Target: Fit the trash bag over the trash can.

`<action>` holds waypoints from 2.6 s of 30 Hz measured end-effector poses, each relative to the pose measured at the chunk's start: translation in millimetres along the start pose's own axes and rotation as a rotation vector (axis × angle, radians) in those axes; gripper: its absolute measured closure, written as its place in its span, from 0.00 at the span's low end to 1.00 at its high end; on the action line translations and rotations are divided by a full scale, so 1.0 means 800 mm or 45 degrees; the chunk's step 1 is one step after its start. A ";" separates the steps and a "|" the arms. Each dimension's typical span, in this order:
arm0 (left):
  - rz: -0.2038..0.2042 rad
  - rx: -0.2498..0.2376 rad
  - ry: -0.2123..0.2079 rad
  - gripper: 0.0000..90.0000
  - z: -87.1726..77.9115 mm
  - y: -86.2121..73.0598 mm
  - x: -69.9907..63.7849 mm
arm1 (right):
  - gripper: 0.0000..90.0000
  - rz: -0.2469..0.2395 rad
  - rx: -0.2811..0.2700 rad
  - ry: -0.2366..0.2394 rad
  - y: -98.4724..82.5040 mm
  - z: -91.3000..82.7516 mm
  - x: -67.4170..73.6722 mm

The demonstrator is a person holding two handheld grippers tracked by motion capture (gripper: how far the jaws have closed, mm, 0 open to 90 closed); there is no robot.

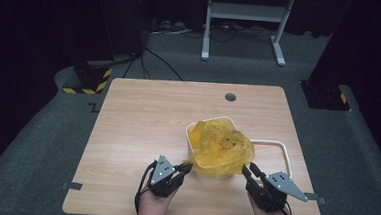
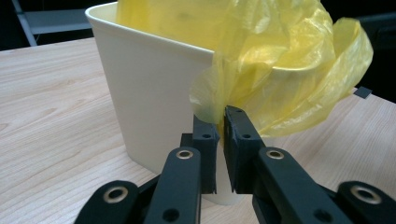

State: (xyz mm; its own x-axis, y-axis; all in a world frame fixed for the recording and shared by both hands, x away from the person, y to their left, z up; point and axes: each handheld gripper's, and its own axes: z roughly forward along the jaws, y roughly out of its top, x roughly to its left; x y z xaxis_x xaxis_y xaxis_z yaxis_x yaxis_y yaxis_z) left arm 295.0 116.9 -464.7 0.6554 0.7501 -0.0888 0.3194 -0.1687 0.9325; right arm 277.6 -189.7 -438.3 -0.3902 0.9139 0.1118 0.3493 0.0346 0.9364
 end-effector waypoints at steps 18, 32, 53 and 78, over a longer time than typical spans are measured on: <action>0.026 -0.007 0.017 0.90 0.000 0.001 -0.002 | 0.78 -0.012 -0.086 -0.053 0.013 -0.013 -0.007; 0.044 -0.015 0.028 0.89 0.001 0.000 -0.004 | 0.78 -0.111 -0.159 -0.078 0.029 -0.011 0.003; 0.020 0.008 0.084 0.83 -0.003 -0.005 0.005 | 0.76 -0.090 -0.011 -0.076 0.041 0.056 -0.014; 0.088 -0.168 -0.060 0.74 -0.009 0.067 -0.007 | 0.88 -0.059 0.032 -0.078 0.038 0.068 -0.008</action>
State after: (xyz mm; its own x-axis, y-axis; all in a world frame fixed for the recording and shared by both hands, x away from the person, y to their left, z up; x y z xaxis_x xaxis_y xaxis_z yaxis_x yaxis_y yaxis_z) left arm 303.1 108.2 -411.8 0.7049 0.7083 -0.0360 0.1813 -0.1309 0.9747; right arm 337.3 -172.2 -428.3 -0.3537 0.9342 0.0471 0.3534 0.0869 0.9314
